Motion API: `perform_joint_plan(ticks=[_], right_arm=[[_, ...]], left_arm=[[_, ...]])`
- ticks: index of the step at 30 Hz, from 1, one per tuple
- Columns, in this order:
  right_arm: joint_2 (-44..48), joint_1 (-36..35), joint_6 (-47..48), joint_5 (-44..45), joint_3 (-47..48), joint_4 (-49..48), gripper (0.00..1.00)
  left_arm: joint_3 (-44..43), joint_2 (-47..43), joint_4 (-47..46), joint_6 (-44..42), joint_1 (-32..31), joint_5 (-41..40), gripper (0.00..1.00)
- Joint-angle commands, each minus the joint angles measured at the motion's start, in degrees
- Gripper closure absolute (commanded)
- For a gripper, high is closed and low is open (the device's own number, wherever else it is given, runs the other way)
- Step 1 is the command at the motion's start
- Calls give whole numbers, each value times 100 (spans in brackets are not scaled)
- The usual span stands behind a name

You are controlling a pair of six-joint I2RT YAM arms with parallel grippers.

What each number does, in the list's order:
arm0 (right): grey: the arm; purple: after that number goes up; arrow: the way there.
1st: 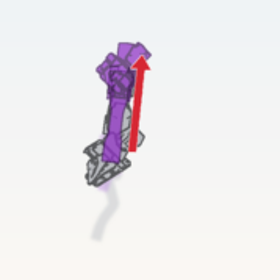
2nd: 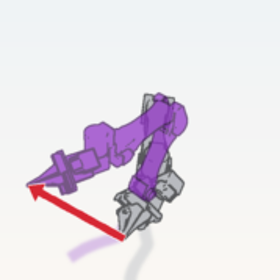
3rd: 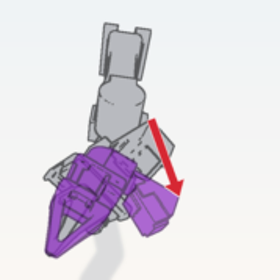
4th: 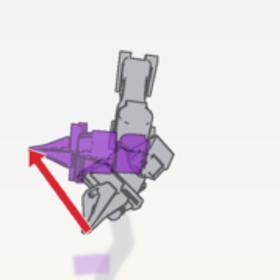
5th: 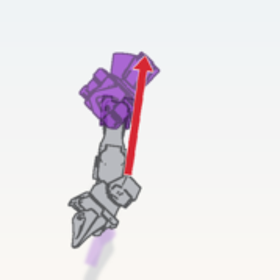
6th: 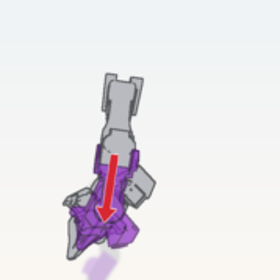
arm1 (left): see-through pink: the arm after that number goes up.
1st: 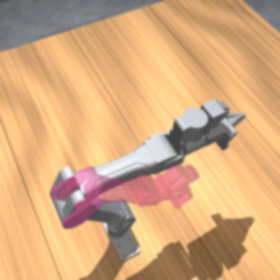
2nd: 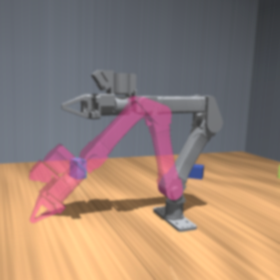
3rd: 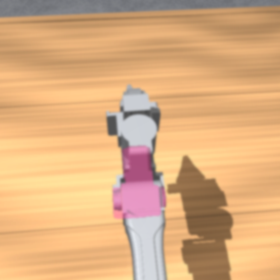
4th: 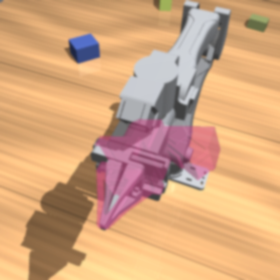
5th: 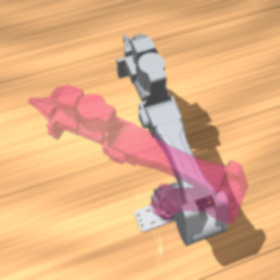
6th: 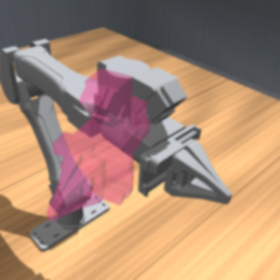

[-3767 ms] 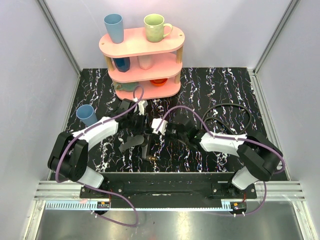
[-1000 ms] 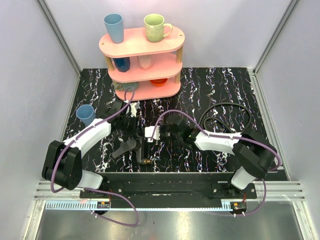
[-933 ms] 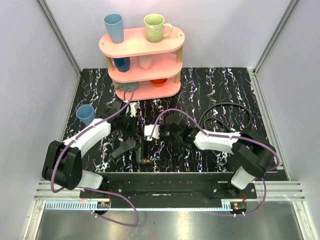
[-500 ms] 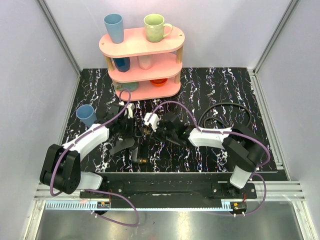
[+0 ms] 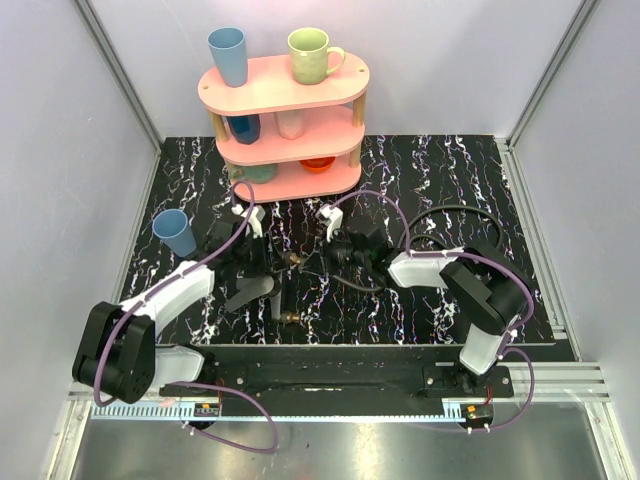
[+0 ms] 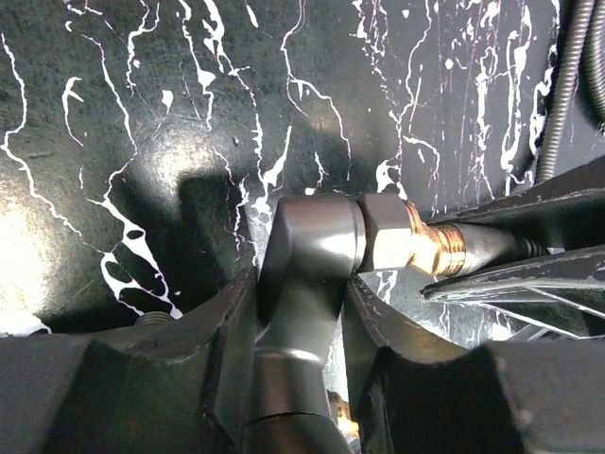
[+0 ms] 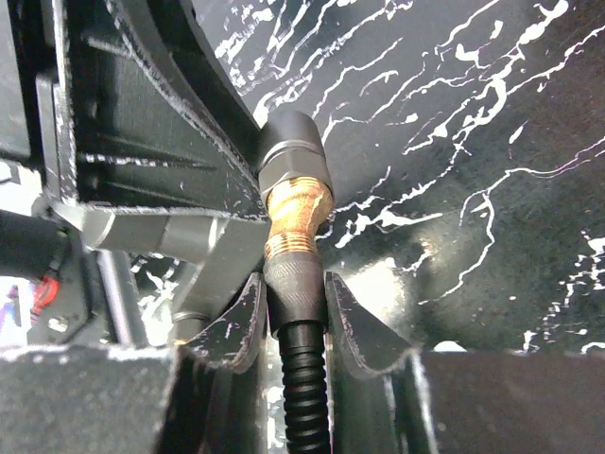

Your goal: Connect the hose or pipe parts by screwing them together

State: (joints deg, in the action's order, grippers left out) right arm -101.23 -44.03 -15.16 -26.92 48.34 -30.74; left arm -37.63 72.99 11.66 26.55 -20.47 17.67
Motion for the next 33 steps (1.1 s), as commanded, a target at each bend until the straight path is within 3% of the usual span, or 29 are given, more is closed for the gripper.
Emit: perform_joint_plan(ticks=[1,5,7,8,11,15,17,18,23,27,30,33], right_arm=[[-20,-44,-1874,-490,62,-1426,100],[-37,61,-2335,-630,53,-1593,97],[33,44,-2055,-456,62,-1339,81],[172,35,-1948,-394,1,-1164,69],[646,35,-1281,-60,-166,-682,47],[1105,35,367,258,-62,488,29],[1245,-17,1073,213,105,1320,8],[1298,-53,1764,396,132,1543,3],[1790,-272,3280,899,-61,1844,5],[2081,-483,5043,1004,-491,1318,7],[2064,-563,5758,1328,-641,869,11],[1879,-633,6382,1347,-466,1175,15]], left_arm=[[203,-294,-1386,809,-168,281,100],[247,-505,-1403,852,-159,305,100],[317,-496,-1500,931,-141,491,100],[283,-462,-1361,949,-142,587,100],[46,-330,-730,775,-133,492,100],[-175,-259,-174,563,-80,298,100],[-297,-198,107,501,-63,316,100],[-350,-171,204,449,-54,359,100],[-745,48,776,132,-45,368,100],[-1044,206,1074,-132,-45,448,100],[-1255,356,1329,-281,-45,439,100],[-1379,453,1479,-378,-45,535,100]])
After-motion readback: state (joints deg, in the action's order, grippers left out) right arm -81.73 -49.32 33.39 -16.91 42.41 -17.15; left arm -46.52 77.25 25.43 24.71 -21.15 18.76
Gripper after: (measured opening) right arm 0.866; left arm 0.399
